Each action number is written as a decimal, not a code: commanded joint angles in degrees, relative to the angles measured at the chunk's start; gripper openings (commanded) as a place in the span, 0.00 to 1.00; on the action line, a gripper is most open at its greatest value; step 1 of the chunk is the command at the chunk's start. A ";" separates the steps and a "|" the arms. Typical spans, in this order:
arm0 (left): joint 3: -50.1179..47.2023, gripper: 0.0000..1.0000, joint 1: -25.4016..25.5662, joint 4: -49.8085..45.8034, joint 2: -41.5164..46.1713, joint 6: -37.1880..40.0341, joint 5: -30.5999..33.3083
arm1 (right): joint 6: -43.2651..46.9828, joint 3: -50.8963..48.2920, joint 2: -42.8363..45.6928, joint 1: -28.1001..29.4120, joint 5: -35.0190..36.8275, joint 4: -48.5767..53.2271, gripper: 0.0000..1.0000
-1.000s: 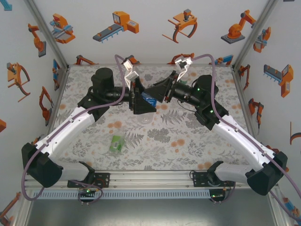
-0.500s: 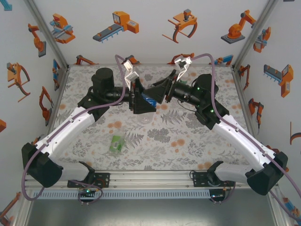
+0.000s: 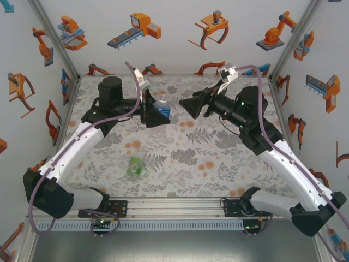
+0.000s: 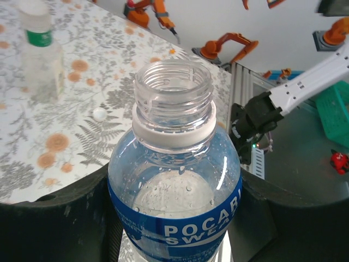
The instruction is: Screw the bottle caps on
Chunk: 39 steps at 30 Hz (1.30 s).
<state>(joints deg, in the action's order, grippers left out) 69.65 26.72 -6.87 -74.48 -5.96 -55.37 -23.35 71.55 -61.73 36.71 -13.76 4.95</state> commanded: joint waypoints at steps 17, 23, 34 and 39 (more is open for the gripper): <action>-10.24 0.00 -13.80 14.60 6.82 -6.44 -16.16 | 1.67 -7.49 -3.28 -1.65 18.64 14.79 0.69; -12.00 0.00 -13.67 8.76 7.28 1.82 -10.04 | -0.82 -10.01 -8.13 -6.91 20.57 18.34 0.66; -13.74 0.00 -12.85 -1.13 7.49 11.56 0.43 | -1.89 -14.25 -18.57 -13.21 18.53 14.64 0.64; -14.01 0.00 -12.85 -1.06 7.20 11.62 1.67 | -1.84 -14.28 -23.41 -15.11 19.75 11.72 0.64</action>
<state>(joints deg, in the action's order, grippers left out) 55.05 13.58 -7.07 -67.83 3.44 -54.65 -24.25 57.43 -83.59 22.31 5.28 19.51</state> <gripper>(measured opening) 0.585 0.640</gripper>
